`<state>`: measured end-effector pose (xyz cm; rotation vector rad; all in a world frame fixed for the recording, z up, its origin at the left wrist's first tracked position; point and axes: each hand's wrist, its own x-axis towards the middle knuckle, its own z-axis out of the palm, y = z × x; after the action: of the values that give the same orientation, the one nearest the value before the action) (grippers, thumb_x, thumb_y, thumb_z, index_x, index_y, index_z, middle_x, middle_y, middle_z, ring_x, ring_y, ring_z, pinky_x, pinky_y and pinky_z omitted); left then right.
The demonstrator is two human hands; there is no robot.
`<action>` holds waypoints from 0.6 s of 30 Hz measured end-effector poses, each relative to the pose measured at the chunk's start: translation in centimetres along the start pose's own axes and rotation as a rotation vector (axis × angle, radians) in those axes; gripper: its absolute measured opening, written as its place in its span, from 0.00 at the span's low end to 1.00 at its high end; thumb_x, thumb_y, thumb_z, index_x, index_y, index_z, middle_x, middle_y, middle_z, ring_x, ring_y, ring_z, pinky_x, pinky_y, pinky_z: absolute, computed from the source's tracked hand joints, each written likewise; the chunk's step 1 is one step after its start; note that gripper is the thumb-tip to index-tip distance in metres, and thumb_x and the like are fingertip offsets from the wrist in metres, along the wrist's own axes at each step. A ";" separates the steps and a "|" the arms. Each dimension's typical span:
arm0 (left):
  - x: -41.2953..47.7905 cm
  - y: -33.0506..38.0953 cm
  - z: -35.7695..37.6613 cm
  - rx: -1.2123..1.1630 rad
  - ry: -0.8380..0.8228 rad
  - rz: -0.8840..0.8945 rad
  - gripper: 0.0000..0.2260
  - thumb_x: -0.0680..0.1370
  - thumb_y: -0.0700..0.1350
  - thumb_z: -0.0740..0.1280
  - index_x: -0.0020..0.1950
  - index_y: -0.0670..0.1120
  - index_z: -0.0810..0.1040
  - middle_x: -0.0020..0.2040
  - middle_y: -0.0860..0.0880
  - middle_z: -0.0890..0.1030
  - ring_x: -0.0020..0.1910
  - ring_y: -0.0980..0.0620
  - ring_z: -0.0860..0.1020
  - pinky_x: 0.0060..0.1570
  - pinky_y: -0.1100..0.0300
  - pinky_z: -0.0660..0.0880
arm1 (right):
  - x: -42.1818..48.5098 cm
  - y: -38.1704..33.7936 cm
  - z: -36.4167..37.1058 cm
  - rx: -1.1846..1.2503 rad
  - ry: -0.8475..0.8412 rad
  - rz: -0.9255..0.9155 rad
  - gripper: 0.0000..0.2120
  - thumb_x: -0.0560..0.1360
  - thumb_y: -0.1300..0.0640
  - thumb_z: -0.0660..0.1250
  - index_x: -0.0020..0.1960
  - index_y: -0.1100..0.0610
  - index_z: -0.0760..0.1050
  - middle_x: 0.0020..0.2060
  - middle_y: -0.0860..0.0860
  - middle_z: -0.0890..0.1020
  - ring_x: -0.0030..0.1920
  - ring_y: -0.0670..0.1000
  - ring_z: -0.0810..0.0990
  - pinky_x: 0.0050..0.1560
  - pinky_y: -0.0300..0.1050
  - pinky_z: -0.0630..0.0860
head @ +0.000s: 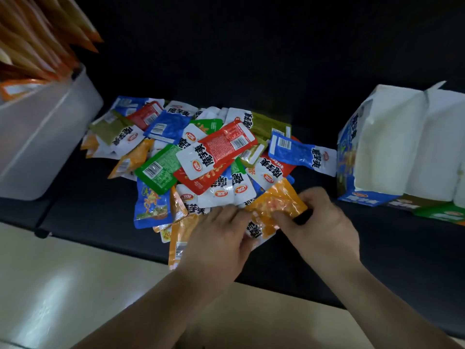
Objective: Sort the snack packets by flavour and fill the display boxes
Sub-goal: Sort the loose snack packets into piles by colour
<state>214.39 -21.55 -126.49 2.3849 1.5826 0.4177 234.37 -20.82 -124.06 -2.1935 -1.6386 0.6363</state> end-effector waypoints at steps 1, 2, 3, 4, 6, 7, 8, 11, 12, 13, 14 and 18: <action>0.5 -0.1 -0.4 -0.004 0.017 0.024 0.13 0.78 0.54 0.67 0.59 0.49 0.80 0.53 0.51 0.79 0.51 0.48 0.79 0.47 0.51 0.78 | 0.4 -0.4 -0.2 0.043 -0.019 0.028 0.21 0.71 0.37 0.76 0.53 0.43 0.69 0.44 0.43 0.80 0.45 0.48 0.80 0.41 0.49 0.78; 1.3 -0.4 -1.0 -0.003 0.060 0.027 0.12 0.79 0.53 0.68 0.58 0.49 0.81 0.53 0.51 0.78 0.50 0.48 0.78 0.46 0.50 0.78 | 0.7 -0.7 -0.3 0.132 -0.037 0.054 0.19 0.72 0.42 0.77 0.52 0.44 0.69 0.43 0.43 0.80 0.44 0.46 0.80 0.41 0.48 0.78; 2.2 -0.9 -1.8 0.012 0.117 0.009 0.12 0.79 0.52 0.70 0.59 0.49 0.81 0.55 0.50 0.78 0.52 0.48 0.77 0.47 0.49 0.78 | 1.0 -0.9 -0.3 0.254 -0.051 0.082 0.17 0.73 0.47 0.78 0.51 0.46 0.69 0.42 0.43 0.80 0.42 0.43 0.80 0.39 0.44 0.78; 3.1 -1.6 -2.5 0.043 0.158 -0.027 0.15 0.77 0.53 0.72 0.61 0.49 0.81 0.58 0.49 0.77 0.55 0.47 0.76 0.50 0.47 0.78 | 1.2 -1.1 -0.2 0.381 -0.062 0.108 0.16 0.74 0.53 0.78 0.50 0.47 0.70 0.41 0.44 0.80 0.41 0.41 0.80 0.37 0.38 0.77; 4.6 -3.1 -3.8 0.132 0.119 -0.109 0.27 0.73 0.61 0.74 0.68 0.50 0.77 0.67 0.48 0.75 0.63 0.43 0.73 0.57 0.44 0.76 | 1.5 -1.7 -0.3 0.569 -0.046 0.119 0.15 0.75 0.61 0.76 0.52 0.49 0.72 0.41 0.46 0.82 0.40 0.38 0.81 0.36 0.30 0.75; 5.0 -3.5 -4.1 0.170 0.057 -0.132 0.34 0.70 0.65 0.74 0.71 0.51 0.75 0.70 0.48 0.73 0.66 0.42 0.72 0.60 0.42 0.75 | 1.6 -1.9 -0.4 0.614 -0.016 0.102 0.15 0.76 0.63 0.75 0.53 0.50 0.72 0.42 0.46 0.83 0.41 0.38 0.81 0.37 0.28 0.75; 5.2 -3.7 -4.1 0.189 0.000 -0.145 0.38 0.68 0.68 0.73 0.73 0.51 0.74 0.73 0.48 0.72 0.69 0.41 0.71 0.62 0.40 0.74 | 1.9 -2.2 -0.6 0.633 0.020 0.080 0.14 0.77 0.63 0.74 0.55 0.50 0.72 0.43 0.46 0.83 0.42 0.39 0.82 0.38 0.28 0.76; 4.7 -4.0 -3.6 0.158 -0.040 -0.148 0.36 0.68 0.66 0.75 0.71 0.52 0.74 0.77 0.47 0.71 0.74 0.40 0.70 0.66 0.38 0.74 | 4.1 -3.2 -1.3 0.579 0.074 0.010 0.11 0.81 0.61 0.69 0.58 0.48 0.72 0.45 0.44 0.82 0.43 0.37 0.82 0.35 0.28 0.75; 4.4 -4.1 -3.3 0.121 -0.027 -0.142 0.32 0.69 0.63 0.77 0.68 0.52 0.76 0.77 0.46 0.71 0.75 0.39 0.69 0.67 0.37 0.73 | 5.1 -3.5 -1.4 0.526 0.090 -0.016 0.09 0.81 0.60 0.68 0.58 0.48 0.73 0.46 0.45 0.82 0.45 0.40 0.83 0.35 0.29 0.75; 4.1 -4.3 -3.0 0.076 -0.007 -0.131 0.27 0.69 0.60 0.78 0.64 0.52 0.78 0.77 0.44 0.71 0.76 0.38 0.69 0.68 0.35 0.73 | 6.2 -3.7 -1.3 0.444 0.105 -0.032 0.08 0.80 0.58 0.68 0.58 0.50 0.75 0.49 0.48 0.81 0.49 0.43 0.83 0.39 0.32 0.77; 3.8 -4.6 -2.8 0.032 0.016 -0.117 0.21 0.70 0.57 0.79 0.59 0.52 0.80 0.77 0.43 0.71 0.76 0.37 0.69 0.68 0.35 0.73 | 7.3 -3.8 -1.2 0.333 0.101 -0.041 0.10 0.80 0.57 0.68 0.60 0.52 0.76 0.55 0.51 0.80 0.56 0.49 0.81 0.49 0.40 0.80; 2.9 -5.1 -2.0 -0.055 0.091 -0.075 0.09 0.76 0.54 0.74 0.51 0.51 0.81 0.78 0.44 0.71 0.78 0.39 0.68 0.69 0.36 0.73 | 9.8 -4.4 -0.3 -0.057 -0.121 -0.049 0.11 0.79 0.54 0.68 0.61 0.54 0.78 0.77 0.56 0.68 0.81 0.59 0.56 0.80 0.56 0.54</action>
<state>210.31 -16.85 -126.17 2.2883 1.6707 0.5546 233.34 -10.22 -123.06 -2.1855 -1.7863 0.7298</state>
